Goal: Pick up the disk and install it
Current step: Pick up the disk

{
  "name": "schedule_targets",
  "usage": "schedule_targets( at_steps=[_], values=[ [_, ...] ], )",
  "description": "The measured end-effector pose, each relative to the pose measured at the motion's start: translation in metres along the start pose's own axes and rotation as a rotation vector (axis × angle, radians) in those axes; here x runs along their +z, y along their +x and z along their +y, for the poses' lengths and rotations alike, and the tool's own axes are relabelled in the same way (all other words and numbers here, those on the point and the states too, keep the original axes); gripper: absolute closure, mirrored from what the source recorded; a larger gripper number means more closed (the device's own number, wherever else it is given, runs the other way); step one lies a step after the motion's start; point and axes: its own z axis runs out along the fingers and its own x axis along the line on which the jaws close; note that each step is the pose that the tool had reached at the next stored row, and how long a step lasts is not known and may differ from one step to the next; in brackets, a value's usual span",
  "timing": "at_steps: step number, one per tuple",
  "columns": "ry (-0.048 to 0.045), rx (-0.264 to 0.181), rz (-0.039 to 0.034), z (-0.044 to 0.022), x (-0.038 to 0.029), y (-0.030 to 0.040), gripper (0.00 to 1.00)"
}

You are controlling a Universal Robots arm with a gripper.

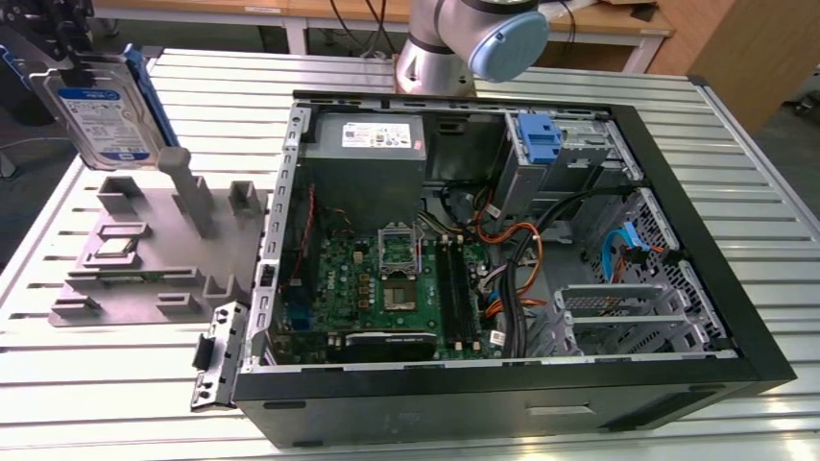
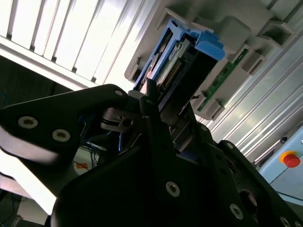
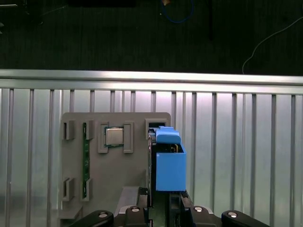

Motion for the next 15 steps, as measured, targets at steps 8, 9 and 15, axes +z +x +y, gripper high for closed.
schedule_targets(
  at_steps=[8, 9, 15],
  values=[
    [0.0, 0.0, 0.0004, 0.0, -0.0051, -0.0001, 0.65],
    [-0.0001, 0.0, 0.0005, 0.0, -0.0054, -0.0001, 0.65],
    [0.0, 0.0, 0.0004, 0.0, -0.0066, -0.0001, 0.65]
  ],
)
